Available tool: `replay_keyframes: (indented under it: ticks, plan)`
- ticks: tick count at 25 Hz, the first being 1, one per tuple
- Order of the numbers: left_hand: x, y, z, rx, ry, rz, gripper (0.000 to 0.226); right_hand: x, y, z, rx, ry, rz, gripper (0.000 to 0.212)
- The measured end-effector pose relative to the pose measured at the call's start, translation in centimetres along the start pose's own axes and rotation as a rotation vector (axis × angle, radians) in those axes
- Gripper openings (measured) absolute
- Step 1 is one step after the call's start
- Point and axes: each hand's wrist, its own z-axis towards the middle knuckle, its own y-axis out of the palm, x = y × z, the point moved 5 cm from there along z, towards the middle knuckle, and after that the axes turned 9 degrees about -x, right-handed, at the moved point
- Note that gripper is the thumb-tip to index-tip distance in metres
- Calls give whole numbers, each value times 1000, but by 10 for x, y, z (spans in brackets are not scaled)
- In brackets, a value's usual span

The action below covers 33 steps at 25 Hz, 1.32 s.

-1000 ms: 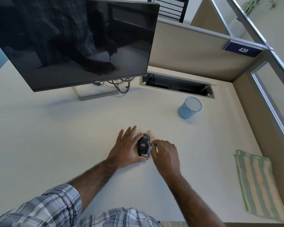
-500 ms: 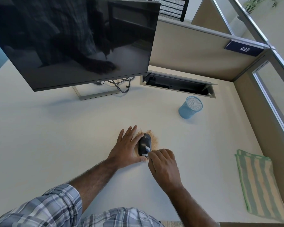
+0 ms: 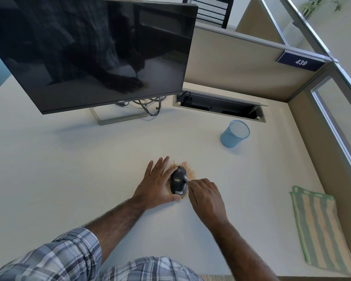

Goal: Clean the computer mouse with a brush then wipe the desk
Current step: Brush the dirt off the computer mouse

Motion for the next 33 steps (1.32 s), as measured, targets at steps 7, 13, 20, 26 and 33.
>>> replay_keyframes:
  ticks: [7,13,20,26,33]
  plan:
    - [-1,1,0,-9,-7,8,108,5,-2,13,-67,-58,41,19]
    - [-3,2,2,7,-8,-39,98,3,-3,19,-99,-85,57,20]
    - [-7,2,5,46,-62,-99,101,2,-3,21,-110,-76,89,20]
    - [-6,1,5,44,-71,-82,104,15,-7,34,-141,10,165,20]
    - [-4,-4,2,85,-48,-168,95,15,-7,42,-168,13,132,22]
